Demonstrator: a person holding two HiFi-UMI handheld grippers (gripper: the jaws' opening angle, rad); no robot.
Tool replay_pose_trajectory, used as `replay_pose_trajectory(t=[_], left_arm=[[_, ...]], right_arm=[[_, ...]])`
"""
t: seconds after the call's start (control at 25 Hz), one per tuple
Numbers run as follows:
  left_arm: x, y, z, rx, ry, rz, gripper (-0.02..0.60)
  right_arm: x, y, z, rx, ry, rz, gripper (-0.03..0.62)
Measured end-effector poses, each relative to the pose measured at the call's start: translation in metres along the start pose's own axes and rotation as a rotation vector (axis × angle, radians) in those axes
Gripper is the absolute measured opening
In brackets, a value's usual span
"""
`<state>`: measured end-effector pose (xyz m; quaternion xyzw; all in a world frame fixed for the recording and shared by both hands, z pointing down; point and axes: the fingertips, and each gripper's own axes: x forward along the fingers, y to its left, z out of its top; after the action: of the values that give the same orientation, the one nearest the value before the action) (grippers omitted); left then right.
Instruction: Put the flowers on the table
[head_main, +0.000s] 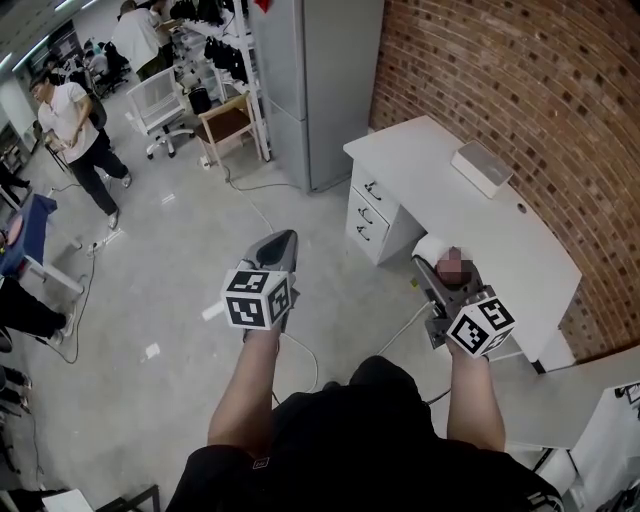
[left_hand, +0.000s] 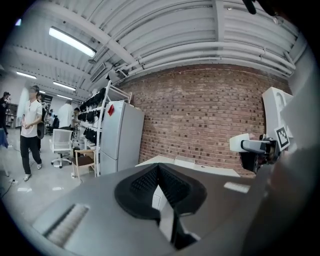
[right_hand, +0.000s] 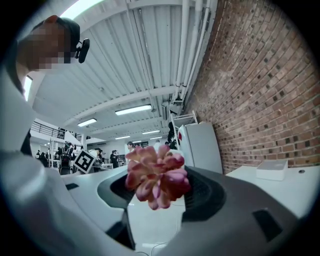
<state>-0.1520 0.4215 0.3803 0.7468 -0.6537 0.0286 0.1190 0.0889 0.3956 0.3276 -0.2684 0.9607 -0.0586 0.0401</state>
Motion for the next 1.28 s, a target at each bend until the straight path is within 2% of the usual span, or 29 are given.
replay_pose_trajectory(t=[0.12, 0.28, 0.48, 0.68, 0.92, 1.28], left_arm=[[0.007, 0.002, -0.006, -0.021, 0.019, -0.007, 0.011], [0.025, -0.002, -0.007, -0.010, 0.037, -0.029, 0.011], [0.061, 0.004, -0.004, -0.013, 0.066, -0.036, 0.011], [0.125, 0.023, 0.001, 0.025, 0.137, 0.005, 0.011], [0.226, 0.019, 0.024, 0.096, 0.149, -0.003, 0.011], [0.336, 0.020, 0.033, 0.063, 0.179, -0.028, 0.011]], right_arm=[[0.000, -0.005, -0.003, 0.025, 0.004, -0.008, 0.250], [0.003, -0.027, -0.007, 0.054, -0.006, -0.023, 0.250], [0.039, -0.064, -0.020, 0.099, -0.012, 0.001, 0.250], [0.086, -0.118, -0.040, 0.187, -0.009, 0.038, 0.250], [0.133, -0.197, -0.051, 0.244, 0.015, 0.049, 0.250], [0.177, -0.283, -0.050, 0.225, 0.086, 0.037, 0.250]])
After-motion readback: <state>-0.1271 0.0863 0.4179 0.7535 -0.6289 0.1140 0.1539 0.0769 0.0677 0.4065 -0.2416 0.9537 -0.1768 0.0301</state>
